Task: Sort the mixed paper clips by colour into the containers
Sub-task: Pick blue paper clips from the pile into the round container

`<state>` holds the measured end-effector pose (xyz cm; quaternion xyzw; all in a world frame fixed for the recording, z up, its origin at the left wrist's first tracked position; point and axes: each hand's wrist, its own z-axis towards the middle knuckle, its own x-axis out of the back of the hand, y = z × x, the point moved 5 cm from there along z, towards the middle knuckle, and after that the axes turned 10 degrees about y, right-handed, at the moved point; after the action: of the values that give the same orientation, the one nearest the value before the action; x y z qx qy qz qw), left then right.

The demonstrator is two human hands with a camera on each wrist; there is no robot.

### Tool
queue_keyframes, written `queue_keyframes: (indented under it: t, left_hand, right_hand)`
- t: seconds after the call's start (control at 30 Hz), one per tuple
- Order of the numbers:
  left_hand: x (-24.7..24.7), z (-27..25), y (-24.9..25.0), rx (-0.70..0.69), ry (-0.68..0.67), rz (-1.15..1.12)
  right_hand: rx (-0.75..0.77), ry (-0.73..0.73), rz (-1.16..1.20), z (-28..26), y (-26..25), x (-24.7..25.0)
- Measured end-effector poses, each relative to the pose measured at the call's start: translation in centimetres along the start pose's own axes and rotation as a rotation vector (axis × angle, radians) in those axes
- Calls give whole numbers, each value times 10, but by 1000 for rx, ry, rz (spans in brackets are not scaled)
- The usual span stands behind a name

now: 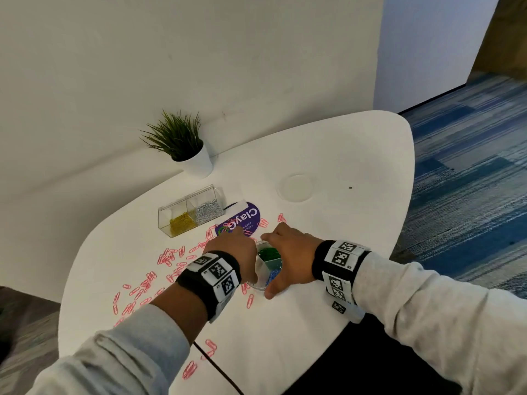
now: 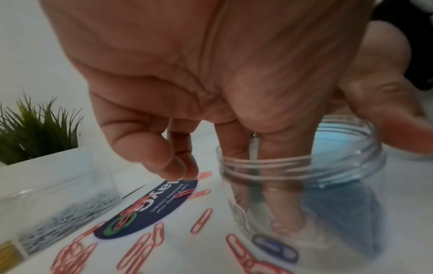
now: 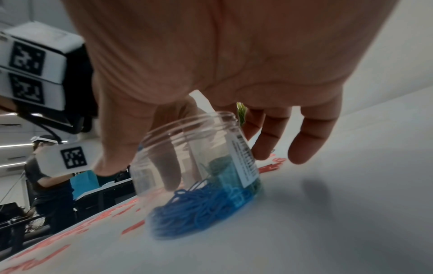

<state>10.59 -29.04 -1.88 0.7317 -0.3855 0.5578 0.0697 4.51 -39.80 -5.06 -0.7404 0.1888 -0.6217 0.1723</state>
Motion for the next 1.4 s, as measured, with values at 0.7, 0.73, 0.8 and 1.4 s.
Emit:
queue_keyframes:
  t: [0.7,0.73,0.8,1.4]
  left_hand:
    - [-6,-9,-5,38,-26,-116]
    - [-1,-11,-8,28,-12,-141]
    - [12,-18,-16,32,85,-238]
    - [-51,-108,-116,108,272,-537]
  right_hand:
    - [9,4,-52,0,-10,-4]
    - [4,6,-49,0,-9,-3]
    - [-5,13,-40,0,-7,-1]
    - [-49,35,-191,-16,26,47]
